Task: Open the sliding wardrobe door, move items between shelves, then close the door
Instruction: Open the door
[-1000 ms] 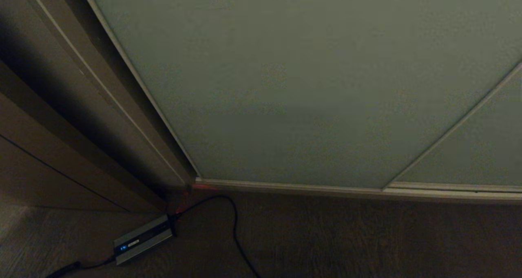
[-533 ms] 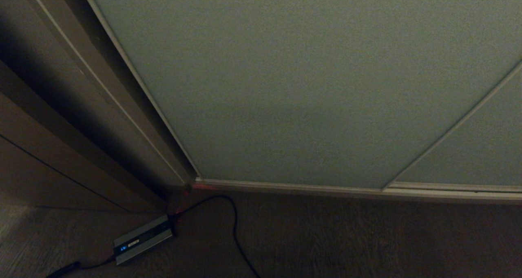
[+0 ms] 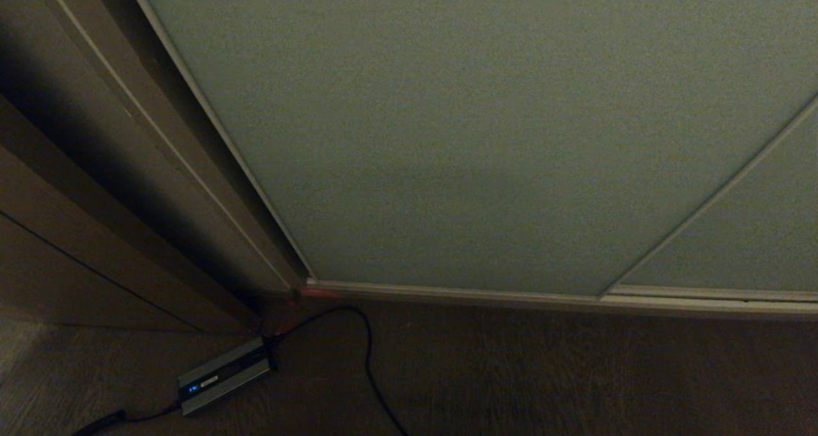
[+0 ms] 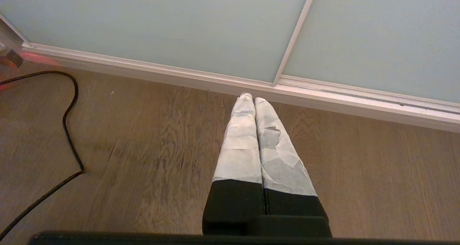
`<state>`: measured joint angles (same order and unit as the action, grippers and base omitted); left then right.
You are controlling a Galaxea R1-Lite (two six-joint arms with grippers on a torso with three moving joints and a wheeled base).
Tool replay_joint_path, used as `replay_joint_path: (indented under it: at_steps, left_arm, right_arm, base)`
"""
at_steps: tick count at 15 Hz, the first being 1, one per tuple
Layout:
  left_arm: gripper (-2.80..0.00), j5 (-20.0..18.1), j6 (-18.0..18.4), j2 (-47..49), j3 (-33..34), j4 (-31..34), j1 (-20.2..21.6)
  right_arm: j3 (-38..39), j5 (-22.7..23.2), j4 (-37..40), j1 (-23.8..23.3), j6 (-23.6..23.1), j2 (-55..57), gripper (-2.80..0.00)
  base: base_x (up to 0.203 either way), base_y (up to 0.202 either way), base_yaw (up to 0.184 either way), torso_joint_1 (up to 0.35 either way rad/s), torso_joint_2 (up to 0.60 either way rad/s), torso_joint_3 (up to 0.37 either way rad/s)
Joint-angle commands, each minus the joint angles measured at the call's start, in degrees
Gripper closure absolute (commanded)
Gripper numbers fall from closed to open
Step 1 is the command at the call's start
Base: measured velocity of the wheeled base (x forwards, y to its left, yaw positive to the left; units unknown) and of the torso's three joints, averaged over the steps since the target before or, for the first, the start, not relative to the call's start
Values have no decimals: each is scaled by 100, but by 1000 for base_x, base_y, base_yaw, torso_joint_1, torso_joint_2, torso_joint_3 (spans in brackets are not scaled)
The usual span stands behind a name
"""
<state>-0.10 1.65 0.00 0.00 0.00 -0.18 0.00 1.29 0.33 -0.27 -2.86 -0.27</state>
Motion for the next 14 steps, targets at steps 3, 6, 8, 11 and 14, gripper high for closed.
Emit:
replay_joint_path:
  at_steps: [3,6,8,11,14]
  left_arm:
    - [0,10,80,9,0,16,9]
    - [0,13,9,9,0,4,9]
    - [0,19,108,9,0,35,9]
    - [0,24,106,6,-60,-54,9]
    - [0,-57,76,180,-828,-295,9]
  right_arm:
    - [18,3,2,0,-4,27,0]
    - [18,3,2,0,-4,27,0]
    - [18,3,2,0,-4,27,0]
    - [18,3,2,0,-4,27,0]
    - [18,3,2,0,2,20,0]
  base:
    - [0,0,0,0,0,0]
    - [0,0,0,0,0,0]
    - [0,0,0,0,0,0]
    - [0,0,0,0,0,0]
    - [0,0,0,0,0,0]
